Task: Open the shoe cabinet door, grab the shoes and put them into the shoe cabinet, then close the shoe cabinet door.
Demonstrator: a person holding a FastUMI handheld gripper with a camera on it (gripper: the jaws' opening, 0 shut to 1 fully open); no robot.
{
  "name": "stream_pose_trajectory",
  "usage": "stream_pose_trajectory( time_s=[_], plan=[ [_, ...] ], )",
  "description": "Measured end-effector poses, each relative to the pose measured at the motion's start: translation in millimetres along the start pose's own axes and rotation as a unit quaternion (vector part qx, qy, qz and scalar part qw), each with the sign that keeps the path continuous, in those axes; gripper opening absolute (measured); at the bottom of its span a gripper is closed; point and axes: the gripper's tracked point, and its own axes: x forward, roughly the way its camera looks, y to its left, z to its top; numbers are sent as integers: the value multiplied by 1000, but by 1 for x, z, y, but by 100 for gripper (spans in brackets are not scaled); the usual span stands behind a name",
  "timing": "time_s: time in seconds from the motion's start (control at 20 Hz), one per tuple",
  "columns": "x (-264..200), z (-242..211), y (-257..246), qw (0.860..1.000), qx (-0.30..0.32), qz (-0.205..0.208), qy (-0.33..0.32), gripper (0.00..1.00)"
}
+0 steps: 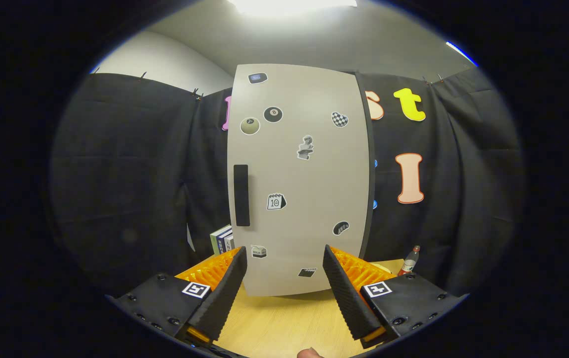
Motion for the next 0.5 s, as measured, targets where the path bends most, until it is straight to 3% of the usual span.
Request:
stream_pose_trajectory(
  time_s=[0.5],
  plan=[
    [-8,0,-6,1000,7,1,-3,96]
  ],
)
